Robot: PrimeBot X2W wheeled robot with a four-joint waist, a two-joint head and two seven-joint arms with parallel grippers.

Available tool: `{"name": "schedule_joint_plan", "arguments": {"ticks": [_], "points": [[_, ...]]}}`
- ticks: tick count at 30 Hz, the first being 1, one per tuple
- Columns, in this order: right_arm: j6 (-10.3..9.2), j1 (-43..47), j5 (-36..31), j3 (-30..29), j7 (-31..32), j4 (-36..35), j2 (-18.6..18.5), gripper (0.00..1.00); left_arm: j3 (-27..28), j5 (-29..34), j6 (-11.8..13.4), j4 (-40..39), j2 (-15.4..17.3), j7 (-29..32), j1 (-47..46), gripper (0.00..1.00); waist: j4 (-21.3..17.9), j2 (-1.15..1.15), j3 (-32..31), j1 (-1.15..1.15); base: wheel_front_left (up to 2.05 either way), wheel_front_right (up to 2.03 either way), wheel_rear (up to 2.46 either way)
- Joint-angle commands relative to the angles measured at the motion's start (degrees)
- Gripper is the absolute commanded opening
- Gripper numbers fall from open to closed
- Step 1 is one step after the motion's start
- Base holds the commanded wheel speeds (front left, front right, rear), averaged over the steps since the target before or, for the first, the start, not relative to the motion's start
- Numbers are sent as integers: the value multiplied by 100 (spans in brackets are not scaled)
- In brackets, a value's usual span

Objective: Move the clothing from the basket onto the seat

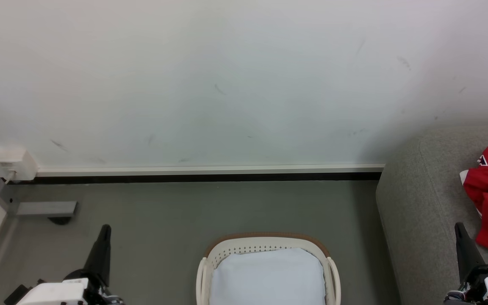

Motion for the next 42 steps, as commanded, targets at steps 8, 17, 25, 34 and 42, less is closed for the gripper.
{"name": "schedule_joint_plan", "arguments": {"ticks": [8,17,25,34,42], "points": [[-12,-24,-32,-26,12,-22,13,0,10,-68,-10,-23,40,28,-36,0,0,0,0,0,0,0,0],[-12,-24,-34,-28,11,-22,15,0,10,-68,-10,-23,41,28,-36,0,0,0,0,0,0,0,0],[-12,-25,-37,-29,10,-22,16,0,9,-68,-10,-23,41,28,-36,0,0,0,0,0,0,0,0],[-12,-25,-39,-32,12,-22,17,0,9,-69,-10,-23,41,27,-36,0,0,0,0,0,0,0,0],[-12,-25,-41,-33,14,-22,17,0,9,-69,-10,-23,41,27,-36,0,0,0,0,0,0,0,0]]}}
